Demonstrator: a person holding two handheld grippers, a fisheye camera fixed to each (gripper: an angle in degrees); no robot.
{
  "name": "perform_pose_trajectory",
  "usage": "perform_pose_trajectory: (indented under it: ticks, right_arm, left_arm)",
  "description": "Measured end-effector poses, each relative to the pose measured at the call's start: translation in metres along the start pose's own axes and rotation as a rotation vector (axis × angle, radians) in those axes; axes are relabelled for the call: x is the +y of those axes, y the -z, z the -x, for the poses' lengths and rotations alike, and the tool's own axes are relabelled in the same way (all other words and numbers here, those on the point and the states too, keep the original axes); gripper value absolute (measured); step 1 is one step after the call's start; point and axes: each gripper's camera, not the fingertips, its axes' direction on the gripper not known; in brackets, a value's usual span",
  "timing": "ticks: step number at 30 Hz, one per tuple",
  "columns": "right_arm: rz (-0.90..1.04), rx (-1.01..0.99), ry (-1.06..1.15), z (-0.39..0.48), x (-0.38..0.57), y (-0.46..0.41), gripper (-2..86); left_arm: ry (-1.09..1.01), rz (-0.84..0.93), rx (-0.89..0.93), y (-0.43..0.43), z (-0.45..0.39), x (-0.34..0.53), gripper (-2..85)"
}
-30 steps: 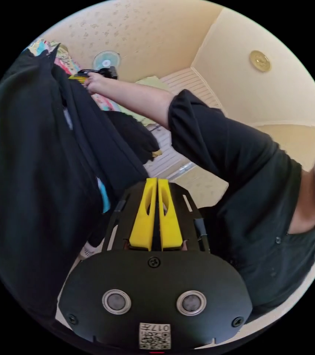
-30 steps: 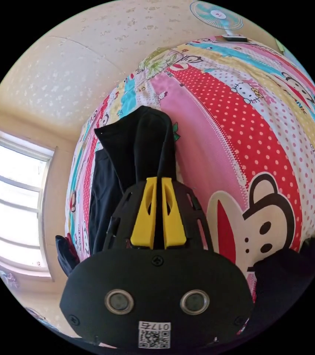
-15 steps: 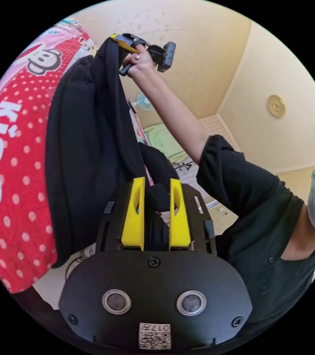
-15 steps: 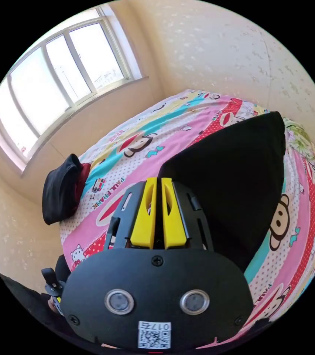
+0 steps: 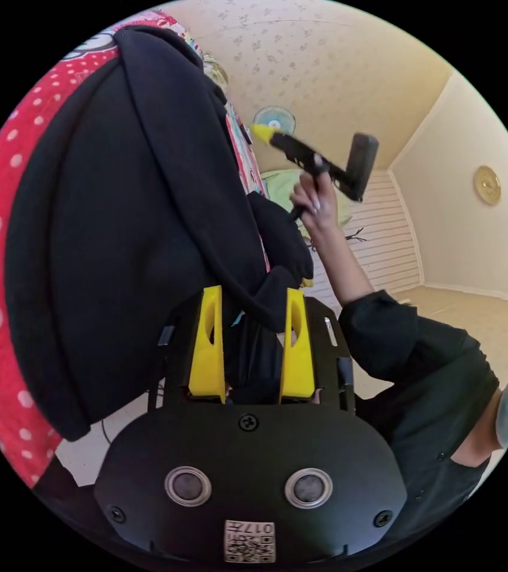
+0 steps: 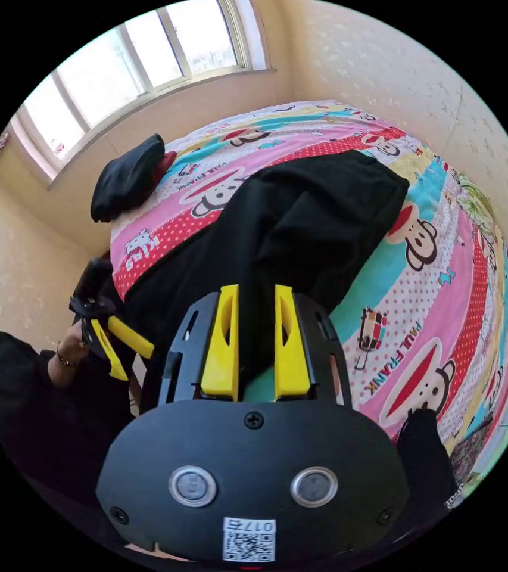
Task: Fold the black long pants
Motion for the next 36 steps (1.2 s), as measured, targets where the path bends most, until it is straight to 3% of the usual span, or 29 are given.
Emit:
perform_pose_trajectory:
  ticks: [4,8,10,12,15,17,20,24,27,31,34,36]
  right_arm:
    - [0.129,-0.123,-0.058,-0.016,0.147,0.019,10.6]
    - [0.164,-0.287,-0.155,-0.021,0.239,0.024,6.6]
    - [0.083,-0.336,-0.191,-0.02,0.254,0.035,4.8]
    - [0.039,-0.514,-0.221,-0.016,0.254,0.037,4.1]
    - [-0.016,-0.715,-0.092,0.021,0.236,0.037,3.9]
    - [0.078,-0.778,0.028,0.051,0.216,0.021,4.2]
    - [0.211,-0.765,0.079,0.051,0.195,-0.006,6.5]
    - [0.093,-0.731,-0.055,-0.013,0.152,0.009,9.6]
    - [-0.08,-0.524,-0.211,-0.08,0.1,0.043,11.0]
    - [-0.298,-0.397,-0.457,-0.171,0.028,0.075,12.6]
    - [-0.302,-0.351,-0.674,-0.234,-0.013,0.062,13.4]
    - [-0.247,-0.444,-0.726,-0.263,-0.036,0.037,12.4]
  left_arm:
    - [0.016,-0.001,0.015,-0.029,-0.007,-0.011,12.0]
    - [0.03,-0.024,0.02,-0.041,-0.006,-0.013,3.0]
    - [-0.009,0.007,0.039,-0.04,-0.009,-0.013,0.6]
    - [-0.068,0.045,0.084,-0.024,-0.021,-0.007,0.0]
    - [-0.195,0.07,0.102,0.033,-0.048,0.018,-0.2]
    - [-0.166,0.095,-0.073,0.073,-0.05,0.048,0.3]
    - [-0.056,-0.003,-0.305,0.101,-0.03,0.073,2.9]
    - [0.034,-0.091,-0.225,0.103,-0.01,0.067,5.8]
    - [0.009,-0.029,-0.308,0.095,-0.019,0.053,5.2]
    - [0.015,-0.024,-0.24,0.098,-0.017,0.053,5.3]
    - [0.018,-0.028,-0.179,0.101,-0.019,0.055,6.4]
    - [0.016,-0.021,-0.184,0.102,-0.023,0.057,6.6]
